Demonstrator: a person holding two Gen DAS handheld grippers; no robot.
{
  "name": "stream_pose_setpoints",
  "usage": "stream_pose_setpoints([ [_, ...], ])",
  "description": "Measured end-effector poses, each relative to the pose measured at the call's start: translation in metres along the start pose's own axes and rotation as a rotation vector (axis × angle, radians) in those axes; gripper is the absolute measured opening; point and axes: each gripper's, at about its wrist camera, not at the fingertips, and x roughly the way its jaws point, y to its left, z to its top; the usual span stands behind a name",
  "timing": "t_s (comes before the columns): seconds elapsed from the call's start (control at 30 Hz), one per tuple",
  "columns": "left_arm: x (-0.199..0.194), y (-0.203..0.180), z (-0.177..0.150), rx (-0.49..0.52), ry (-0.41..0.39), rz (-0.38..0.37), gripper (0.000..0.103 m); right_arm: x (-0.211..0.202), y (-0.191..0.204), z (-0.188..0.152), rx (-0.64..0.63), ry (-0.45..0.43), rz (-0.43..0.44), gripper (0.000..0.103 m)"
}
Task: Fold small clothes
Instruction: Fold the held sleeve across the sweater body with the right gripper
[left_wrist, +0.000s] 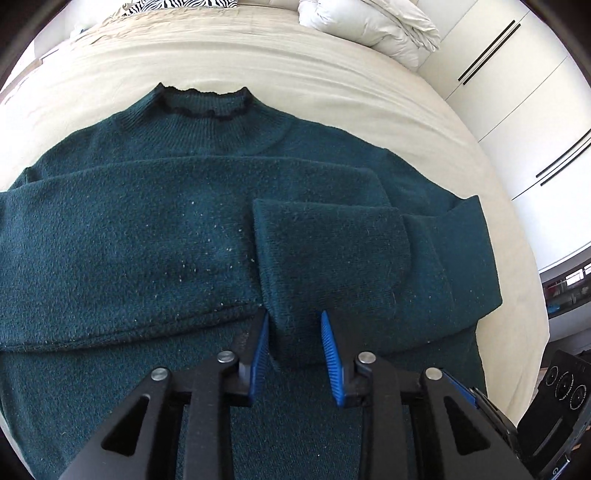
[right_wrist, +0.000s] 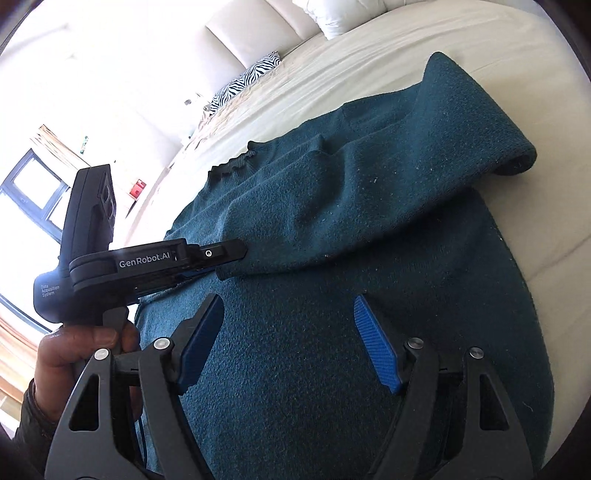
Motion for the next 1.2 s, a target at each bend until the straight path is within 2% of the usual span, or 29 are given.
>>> stream_pose_setpoints([
  [0.1, 0.004, 0.002, 0.003, -0.02, 0.002, -0.02, 0.031, 0.001, 0.001, 0.001, 0.001, -0.002, 0.001, 0.072],
  [0.13, 0.005, 0.003, 0.004, -0.012, 0.002, -0.017, 0.026, 0.001, 0.0, 0.001, 0.001, -0.002, 0.001, 0.072],
  [0.17, 0.005, 0.004, 0.005, -0.002, 0.002, -0.02, 0.013, -0.001, 0.0, 0.001, 0.001, -0.001, 0.002, 0.072],
  [0.23, 0.003, 0.002, 0.008, 0.016, -0.005, -0.026, 0.009, 0.001, 0.0, 0.003, 0.008, -0.002, 0.003, 0.071],
  [0.37, -0.025, -0.007, 0.004, 0.048, -0.058, -0.049, 0.008, -0.003, -0.001, 0.006, 0.021, -0.017, 0.003, 0.071],
  [0.53, -0.079, -0.01, 0.017, 0.081, -0.176, -0.094, 0.008, -0.014, -0.01, 0.011, 0.07, -0.044, 0.001, 0.071],
  [0.67, -0.116, 0.01, 0.032, 0.07, -0.268, -0.07, 0.008, -0.023, -0.028, 0.015, 0.156, -0.079, 0.021, 0.071],
  [0.73, -0.123, 0.034, 0.038, 0.052, -0.28, -0.059, 0.008, -0.026, -0.037, 0.016, 0.188, -0.09, 0.024, 0.071],
  [0.9, -0.118, 0.101, 0.036, -0.012, -0.274, 0.023, 0.008, -0.025, -0.053, 0.017, 0.265, -0.102, 0.048, 0.071],
  [1.0, -0.099, 0.136, 0.029, -0.069, -0.244, 0.009, 0.008, -0.024, -0.054, 0.019, 0.277, -0.108, 0.045, 0.071],
  [1.2, -0.066, 0.153, 0.014, -0.085, -0.203, 0.035, 0.008, -0.016, -0.049, 0.027, 0.304, -0.105, 0.061, 0.071],
])
